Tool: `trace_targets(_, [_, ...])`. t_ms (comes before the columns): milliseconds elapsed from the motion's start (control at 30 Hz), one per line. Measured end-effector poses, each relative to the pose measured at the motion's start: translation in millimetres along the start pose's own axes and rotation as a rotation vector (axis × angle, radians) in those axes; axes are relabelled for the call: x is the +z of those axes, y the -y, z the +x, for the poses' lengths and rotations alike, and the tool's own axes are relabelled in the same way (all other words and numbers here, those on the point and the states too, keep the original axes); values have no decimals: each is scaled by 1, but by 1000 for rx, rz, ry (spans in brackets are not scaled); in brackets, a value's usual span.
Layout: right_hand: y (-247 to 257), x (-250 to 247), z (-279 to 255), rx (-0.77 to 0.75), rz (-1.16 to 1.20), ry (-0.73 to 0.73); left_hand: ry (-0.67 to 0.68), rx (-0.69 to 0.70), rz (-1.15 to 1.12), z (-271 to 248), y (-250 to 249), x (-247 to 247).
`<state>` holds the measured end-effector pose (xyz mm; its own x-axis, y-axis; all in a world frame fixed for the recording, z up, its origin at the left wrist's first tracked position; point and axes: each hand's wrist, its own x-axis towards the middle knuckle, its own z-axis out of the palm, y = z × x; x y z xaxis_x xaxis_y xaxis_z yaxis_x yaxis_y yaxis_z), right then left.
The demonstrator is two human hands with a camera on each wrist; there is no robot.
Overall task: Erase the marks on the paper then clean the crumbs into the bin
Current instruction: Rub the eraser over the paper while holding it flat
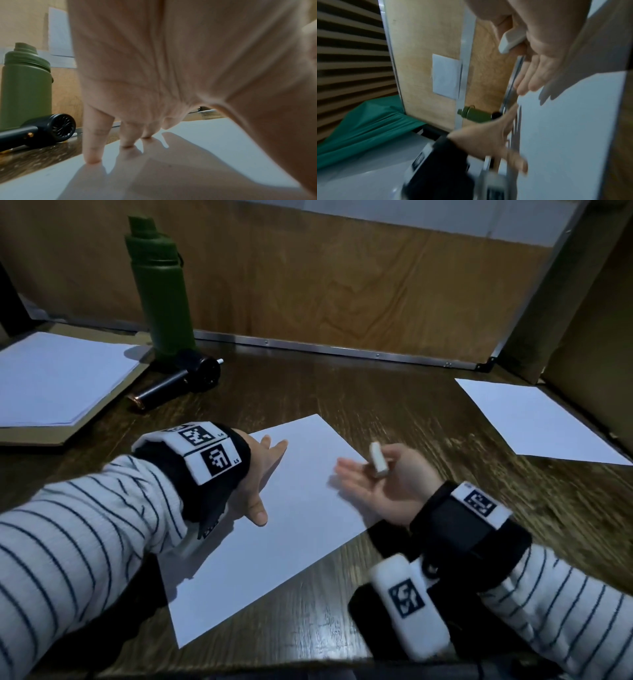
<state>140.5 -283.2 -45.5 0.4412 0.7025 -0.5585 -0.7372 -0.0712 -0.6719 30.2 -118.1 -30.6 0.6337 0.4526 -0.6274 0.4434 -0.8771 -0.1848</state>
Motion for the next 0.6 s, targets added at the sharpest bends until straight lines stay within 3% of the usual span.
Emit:
trace_targets(100, [-28,9,-4,139,-146,108,-1,1,-9,-2,0,1])
trace_targets(300, [22,-24,13,-254,-5,-367,-4,1,0,-5,-3,-1])
trace_targets(367, [25,-24,6,-206,-1,-285,2,-12,30,-5,-5,-3])
trace_targets(500, [-11,-1,-12,144,-153,142,17,-38,71,-2,-8,-3])
trace_targets(600, [-22,-1,-11,217,-283,160,19,-36,76,-2,-7,-2])
